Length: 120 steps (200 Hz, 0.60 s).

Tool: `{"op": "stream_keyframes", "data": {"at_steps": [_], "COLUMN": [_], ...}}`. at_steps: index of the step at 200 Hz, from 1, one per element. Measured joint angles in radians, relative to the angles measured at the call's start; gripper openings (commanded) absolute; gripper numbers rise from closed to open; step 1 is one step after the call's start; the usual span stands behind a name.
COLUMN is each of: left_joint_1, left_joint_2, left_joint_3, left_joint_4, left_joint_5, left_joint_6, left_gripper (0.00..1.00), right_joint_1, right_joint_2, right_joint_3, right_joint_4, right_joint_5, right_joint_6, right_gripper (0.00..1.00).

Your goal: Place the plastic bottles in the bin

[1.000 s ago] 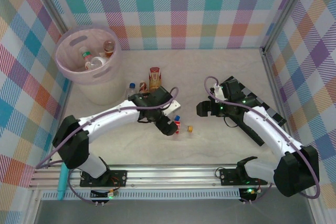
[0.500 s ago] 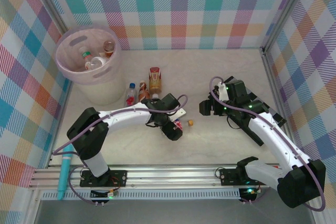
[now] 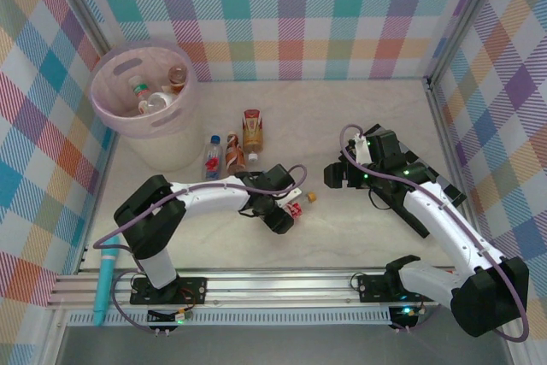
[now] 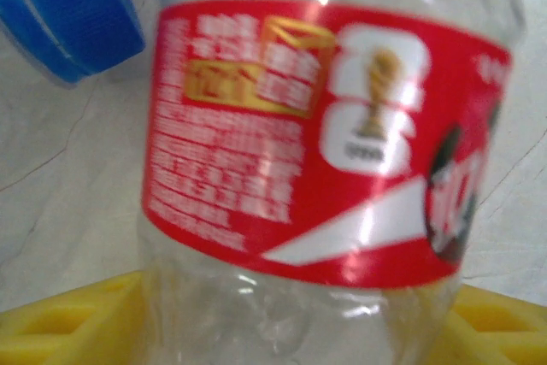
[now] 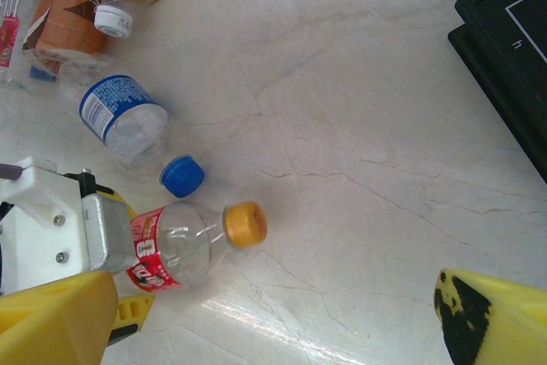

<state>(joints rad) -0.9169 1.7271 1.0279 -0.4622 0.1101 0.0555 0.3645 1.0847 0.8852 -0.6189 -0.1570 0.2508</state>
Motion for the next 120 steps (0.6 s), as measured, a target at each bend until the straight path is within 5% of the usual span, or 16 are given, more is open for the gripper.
{"op": "stream_keyframes", "data": {"at_steps": [120], "left_joint_1": [-0.018], "left_joint_2": [-0.126], "left_joint_3": [-0.011], "left_joint_4": [-0.008], "left_joint_5": [-0.026], "left_joint_6": [-0.016], "left_gripper": [0.45], "right_joint_1": [0.000], "right_joint_2": [0.000], "right_joint_3": [-0.001], "right_joint_4": [0.010], "right_joint_5": [0.000], "right_joint_6": [0.004], "right_gripper": [0.95]}}
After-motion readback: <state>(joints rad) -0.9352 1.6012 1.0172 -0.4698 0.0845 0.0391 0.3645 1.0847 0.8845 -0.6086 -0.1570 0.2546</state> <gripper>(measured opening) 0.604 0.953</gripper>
